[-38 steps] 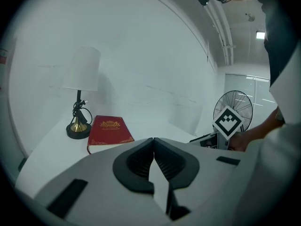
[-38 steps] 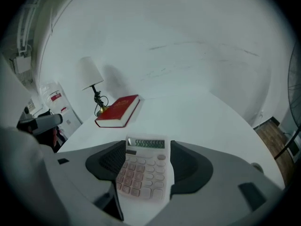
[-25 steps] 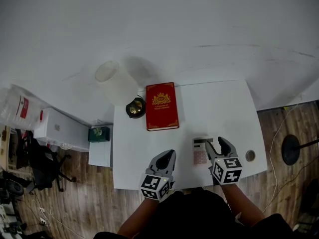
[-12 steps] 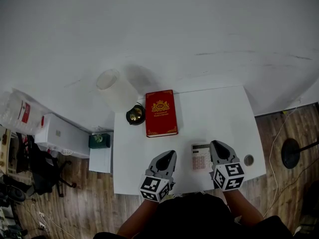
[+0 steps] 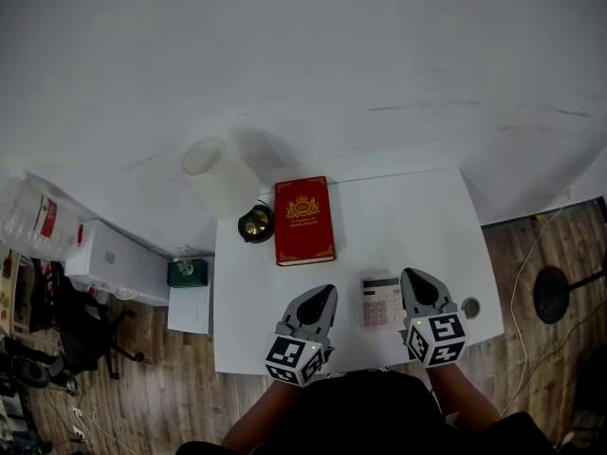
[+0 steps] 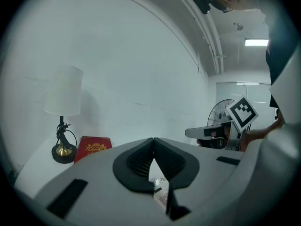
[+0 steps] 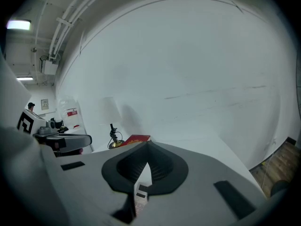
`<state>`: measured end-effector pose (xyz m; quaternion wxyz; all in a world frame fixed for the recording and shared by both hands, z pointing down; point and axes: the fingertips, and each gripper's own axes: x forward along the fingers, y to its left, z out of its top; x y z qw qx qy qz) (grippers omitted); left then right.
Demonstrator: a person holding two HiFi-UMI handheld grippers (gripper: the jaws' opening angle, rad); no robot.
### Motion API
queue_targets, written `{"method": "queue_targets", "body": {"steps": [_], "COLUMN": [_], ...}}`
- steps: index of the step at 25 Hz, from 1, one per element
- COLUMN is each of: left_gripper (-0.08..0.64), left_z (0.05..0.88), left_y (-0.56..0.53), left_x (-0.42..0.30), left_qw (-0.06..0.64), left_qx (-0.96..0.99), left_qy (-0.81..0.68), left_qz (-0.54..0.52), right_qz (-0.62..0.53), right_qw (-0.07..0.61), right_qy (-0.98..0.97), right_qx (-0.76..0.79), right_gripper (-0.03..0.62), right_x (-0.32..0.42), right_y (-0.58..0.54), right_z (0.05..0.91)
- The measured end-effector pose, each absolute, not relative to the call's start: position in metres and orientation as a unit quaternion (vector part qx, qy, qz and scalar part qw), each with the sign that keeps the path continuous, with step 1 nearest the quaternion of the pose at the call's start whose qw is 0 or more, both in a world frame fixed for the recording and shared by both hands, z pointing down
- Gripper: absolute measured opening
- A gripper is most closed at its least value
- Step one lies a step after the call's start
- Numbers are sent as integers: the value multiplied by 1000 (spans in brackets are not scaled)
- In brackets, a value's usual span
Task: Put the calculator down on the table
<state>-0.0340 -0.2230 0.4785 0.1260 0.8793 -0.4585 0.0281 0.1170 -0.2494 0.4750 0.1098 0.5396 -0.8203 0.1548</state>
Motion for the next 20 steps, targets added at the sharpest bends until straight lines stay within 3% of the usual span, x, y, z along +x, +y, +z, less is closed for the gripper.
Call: {"method": "queue_targets", "body": {"steps": [20], "left_gripper": [20], "left_z": [480], "left_y": [-214], "left_x": [-33], "left_qw": [124], "left_qx": [874], "left_qy": [-467], "left_qz": [50], "right_qz": [91], "right_qw": [128], "right_qy": [-831], "right_qx": [534], "right_gripper": [17], "right_x": [115], "right_y": [-240], "right_z": [459]}}
